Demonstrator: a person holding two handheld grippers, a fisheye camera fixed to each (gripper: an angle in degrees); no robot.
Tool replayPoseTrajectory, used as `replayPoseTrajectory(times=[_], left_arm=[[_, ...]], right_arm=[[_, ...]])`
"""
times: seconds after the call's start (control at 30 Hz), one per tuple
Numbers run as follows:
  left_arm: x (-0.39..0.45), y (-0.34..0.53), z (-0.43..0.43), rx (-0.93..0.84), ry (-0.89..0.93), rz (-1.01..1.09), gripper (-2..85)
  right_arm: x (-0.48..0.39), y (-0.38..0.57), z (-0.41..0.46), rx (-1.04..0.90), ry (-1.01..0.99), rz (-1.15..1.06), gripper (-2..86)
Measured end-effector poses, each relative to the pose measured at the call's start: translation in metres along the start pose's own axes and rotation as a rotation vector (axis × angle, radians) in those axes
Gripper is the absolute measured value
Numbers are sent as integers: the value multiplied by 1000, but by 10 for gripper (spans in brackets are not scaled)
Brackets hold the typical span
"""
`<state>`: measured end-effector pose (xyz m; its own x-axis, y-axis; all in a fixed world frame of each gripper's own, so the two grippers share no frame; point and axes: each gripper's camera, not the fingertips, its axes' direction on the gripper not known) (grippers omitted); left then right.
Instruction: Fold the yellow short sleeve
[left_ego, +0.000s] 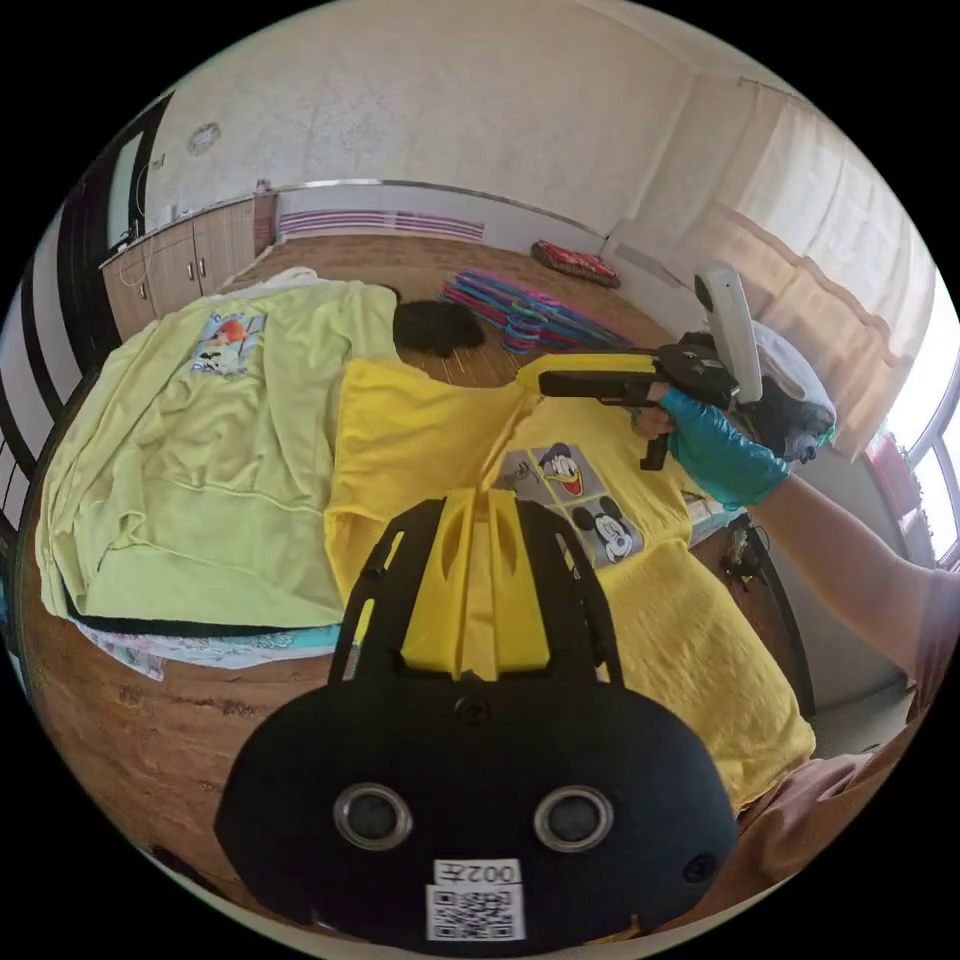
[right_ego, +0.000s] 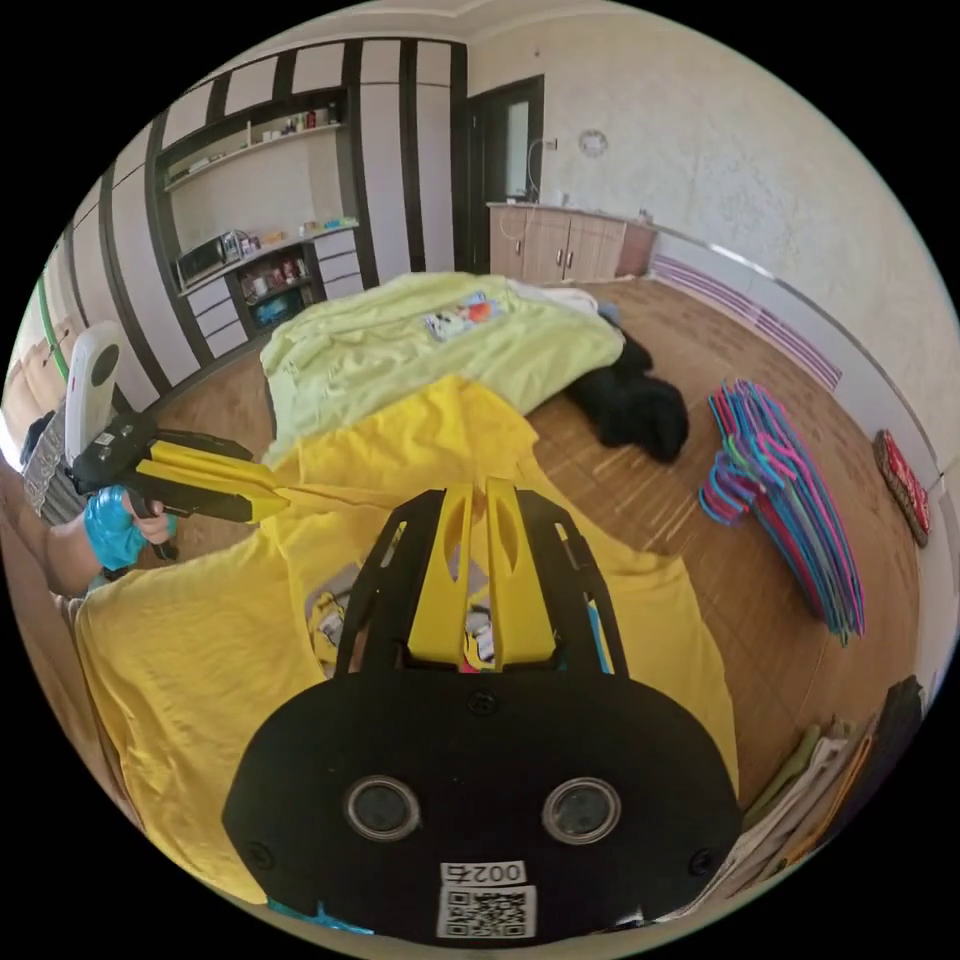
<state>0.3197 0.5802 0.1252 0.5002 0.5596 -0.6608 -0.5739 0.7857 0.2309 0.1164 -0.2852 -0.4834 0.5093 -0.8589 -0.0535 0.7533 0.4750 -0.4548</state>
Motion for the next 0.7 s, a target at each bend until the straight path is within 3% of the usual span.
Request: replayPoseTrajectory(times=[0.13,0.53,0.7], left_arm=[[15,-1,8,-69,-29,10,27],[-22,-16,-29,-63,-309,-7,33],[-12,-25,-13,-84,-401,49,63]], right_arm=[[14,24,22,-150,28,9,53],[-37,24,36,-48,-164,-95,82],[-18,-1,62,46,-173,3,99]])
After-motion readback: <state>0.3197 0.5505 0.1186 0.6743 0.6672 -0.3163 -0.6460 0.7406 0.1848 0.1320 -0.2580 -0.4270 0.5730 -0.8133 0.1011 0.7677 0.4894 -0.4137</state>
